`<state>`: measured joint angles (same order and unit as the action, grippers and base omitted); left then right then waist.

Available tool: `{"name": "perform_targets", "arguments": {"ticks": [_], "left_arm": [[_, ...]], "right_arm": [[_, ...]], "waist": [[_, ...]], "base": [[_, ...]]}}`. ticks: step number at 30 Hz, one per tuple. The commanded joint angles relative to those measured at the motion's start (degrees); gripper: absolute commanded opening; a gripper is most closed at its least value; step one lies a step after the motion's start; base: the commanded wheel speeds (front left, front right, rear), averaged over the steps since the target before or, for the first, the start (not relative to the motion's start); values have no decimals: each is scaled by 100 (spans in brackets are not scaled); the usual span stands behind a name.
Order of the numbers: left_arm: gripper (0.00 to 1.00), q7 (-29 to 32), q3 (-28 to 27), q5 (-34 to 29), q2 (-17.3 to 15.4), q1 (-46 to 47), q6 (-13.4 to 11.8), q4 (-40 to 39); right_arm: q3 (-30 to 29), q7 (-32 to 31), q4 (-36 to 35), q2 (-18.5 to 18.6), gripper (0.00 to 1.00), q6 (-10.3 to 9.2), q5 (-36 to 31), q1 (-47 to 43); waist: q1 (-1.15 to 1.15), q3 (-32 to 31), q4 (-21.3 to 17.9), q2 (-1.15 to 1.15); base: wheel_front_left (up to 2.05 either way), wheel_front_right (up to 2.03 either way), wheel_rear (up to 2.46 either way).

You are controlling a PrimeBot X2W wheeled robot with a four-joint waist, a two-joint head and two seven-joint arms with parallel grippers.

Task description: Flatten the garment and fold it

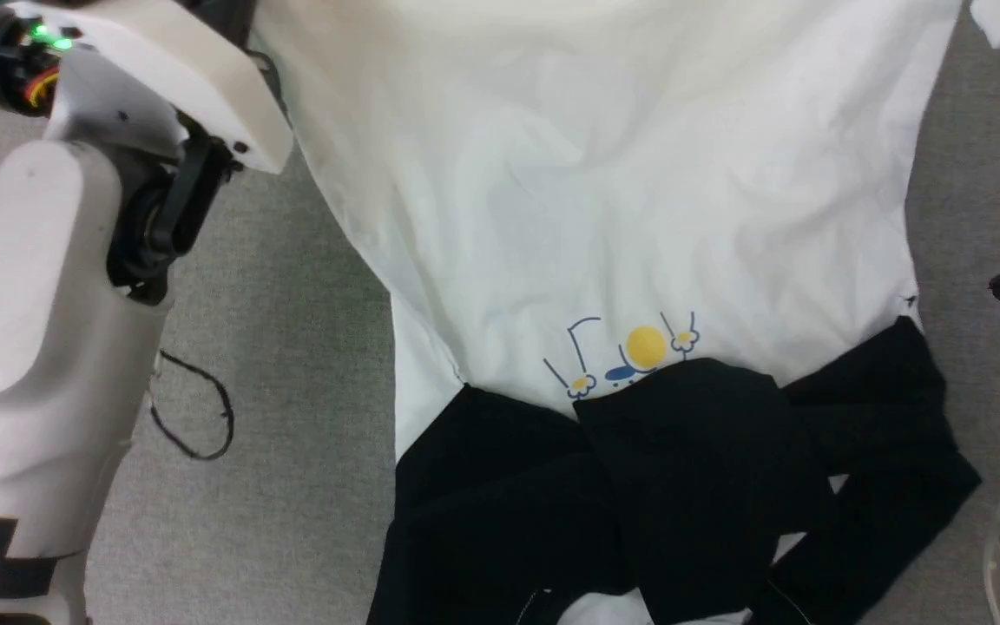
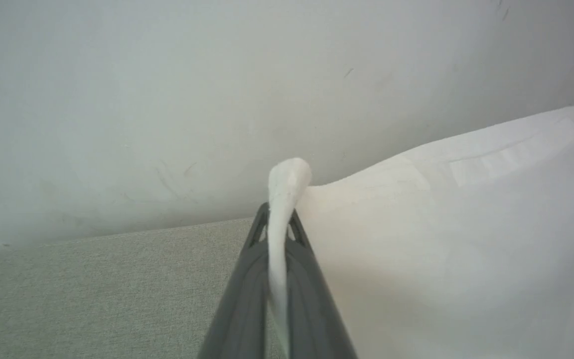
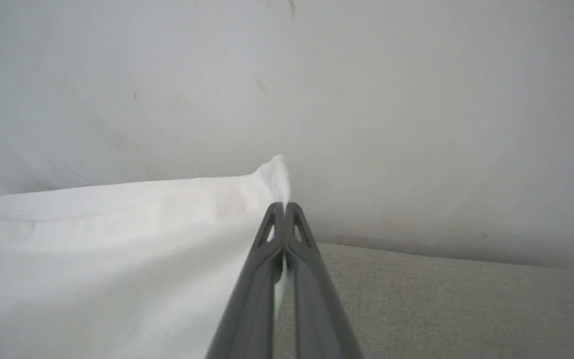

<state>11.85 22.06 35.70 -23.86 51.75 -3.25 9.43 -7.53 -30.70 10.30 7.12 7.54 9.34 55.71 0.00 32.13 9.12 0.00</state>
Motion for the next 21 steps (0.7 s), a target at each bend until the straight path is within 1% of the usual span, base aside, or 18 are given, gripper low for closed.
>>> {"name": "perform_targets", "arguments": {"ticks": [1,6,11,15,21], "left_arm": [[0,-2,-51,45,-38,-102,-47,-57],[0,83,-135,150,-208,-346,-71,-313],[0,125,-95,219,-327,-739,-46,-593],[0,161,-80,362,-424,-1339,-78,-1038],[0,297,-197,663,-727,-2583,-297,-2071]], "right_arm": [[-5,18,-60,44,0,-5,62,-90],[-11,79,-349,141,0,-5,381,-450],[-33,96,-711,116,0,-5,702,-1130],[-144,46,-1143,64,0,-5,986,-1872],[-403,-144,-2033,-107,0,-5,1386,-3124]], "waist": [[0,-291,-216,0],[0,-735,-399,0],[0,-1271,-509,0],[0,-1725,-558,0],[0,-2240,-596,0]], "base": [[0,0,0],[0,0,0],[0,0,0],[0,0,0],[0,0,0]]}}
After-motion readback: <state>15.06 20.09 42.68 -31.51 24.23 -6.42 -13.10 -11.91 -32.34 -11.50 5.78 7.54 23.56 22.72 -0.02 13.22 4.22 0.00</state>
